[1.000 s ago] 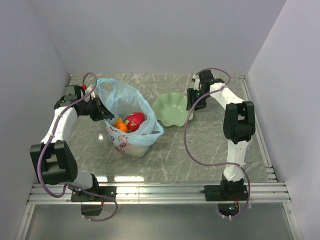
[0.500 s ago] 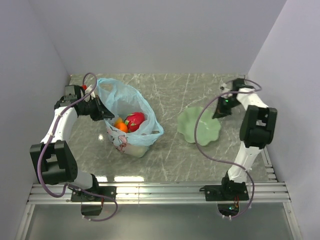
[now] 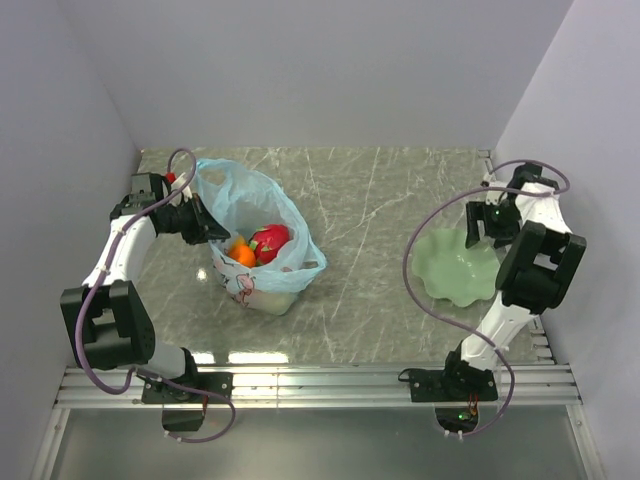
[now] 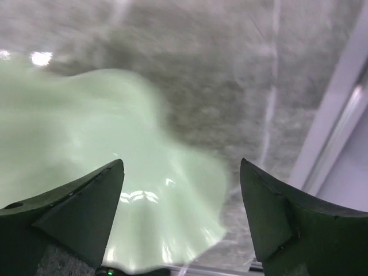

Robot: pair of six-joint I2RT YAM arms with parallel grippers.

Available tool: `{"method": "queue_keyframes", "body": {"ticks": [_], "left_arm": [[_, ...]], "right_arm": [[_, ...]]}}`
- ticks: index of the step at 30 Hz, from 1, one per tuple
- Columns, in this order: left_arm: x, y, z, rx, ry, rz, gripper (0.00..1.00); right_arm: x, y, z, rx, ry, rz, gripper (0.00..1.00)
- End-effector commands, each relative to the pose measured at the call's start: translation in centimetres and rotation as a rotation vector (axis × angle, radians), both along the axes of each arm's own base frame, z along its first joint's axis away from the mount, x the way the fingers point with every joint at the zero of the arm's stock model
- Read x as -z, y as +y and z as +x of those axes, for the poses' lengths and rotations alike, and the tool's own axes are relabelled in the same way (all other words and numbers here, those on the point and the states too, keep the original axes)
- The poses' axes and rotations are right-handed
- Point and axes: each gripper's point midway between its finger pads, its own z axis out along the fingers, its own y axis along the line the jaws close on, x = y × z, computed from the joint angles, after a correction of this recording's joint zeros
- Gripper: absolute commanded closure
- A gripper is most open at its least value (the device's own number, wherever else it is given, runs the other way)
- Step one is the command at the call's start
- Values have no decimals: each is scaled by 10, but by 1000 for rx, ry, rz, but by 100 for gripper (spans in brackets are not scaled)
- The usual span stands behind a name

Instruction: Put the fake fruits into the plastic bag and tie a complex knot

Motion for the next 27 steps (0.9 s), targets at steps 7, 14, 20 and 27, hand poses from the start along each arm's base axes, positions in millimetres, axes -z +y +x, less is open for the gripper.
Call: {"method": "queue_keyframes", "body": {"ticks": [7,14,20,27], "left_arm": [[-17,2,-5,34,-107,46,68],[-81,4,-7,73,-415,121,34],[-143,17,-6,167,-666,322,30],[-154,-65,-55,732,-933,385,29]], "right_arm": [[-118,154,43,-305,-337,298,13],[-159,297,13,-506,-305,664,14],[-153,342,-14,-511,-157,820,16],[-140,367,-29,-512,-105,842,22]]}}
